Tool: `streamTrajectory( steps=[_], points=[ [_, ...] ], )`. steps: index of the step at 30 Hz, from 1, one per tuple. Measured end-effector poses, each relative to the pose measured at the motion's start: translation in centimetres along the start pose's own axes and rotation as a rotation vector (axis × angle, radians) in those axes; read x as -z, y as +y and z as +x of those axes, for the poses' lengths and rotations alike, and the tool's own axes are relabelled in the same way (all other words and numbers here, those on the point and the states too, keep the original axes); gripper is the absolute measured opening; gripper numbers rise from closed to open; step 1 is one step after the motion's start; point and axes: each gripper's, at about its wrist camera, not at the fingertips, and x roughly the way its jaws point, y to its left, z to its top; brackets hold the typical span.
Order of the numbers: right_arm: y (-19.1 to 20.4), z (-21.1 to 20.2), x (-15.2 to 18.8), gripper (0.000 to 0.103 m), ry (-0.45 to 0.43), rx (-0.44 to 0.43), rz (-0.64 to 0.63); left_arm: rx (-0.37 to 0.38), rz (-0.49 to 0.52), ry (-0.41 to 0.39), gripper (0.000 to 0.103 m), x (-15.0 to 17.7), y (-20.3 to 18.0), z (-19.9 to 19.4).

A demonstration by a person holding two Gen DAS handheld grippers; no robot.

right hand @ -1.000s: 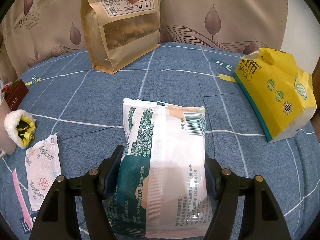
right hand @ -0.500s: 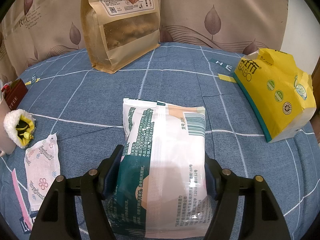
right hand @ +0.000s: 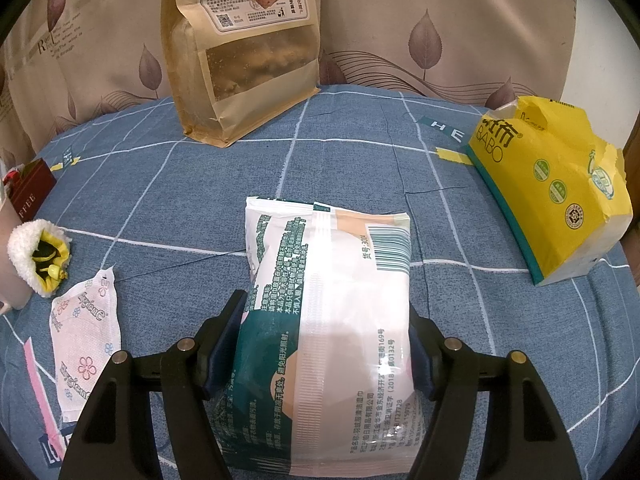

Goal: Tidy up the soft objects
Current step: 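Lower the hair clip into the tray and open the left gripper, then withdraw the left tool while the right gripper carries the wipes pack toward the tray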

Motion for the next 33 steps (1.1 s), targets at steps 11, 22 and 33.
streamTrajectory(
  steps=[11,22,33],
  points=[
    [0.0,-1.2,0.4,0.055,-0.014,0.034,0.018,-0.023,-0.070,0.022,0.060,0.6,1.9,0.9],
    [6.1,-6.6,-2.9,0.053,-0.116,-0.048,-0.063,-0.095,-0.185,-0.004,0.060,0.6,4.9,0.6],
    [21.2,-11.1,-5.7,0.053,-0.174,-0.273,-0.300,-0.127,-0.258,-0.036,0.060,0.6,6.7,0.0]
  ],
)
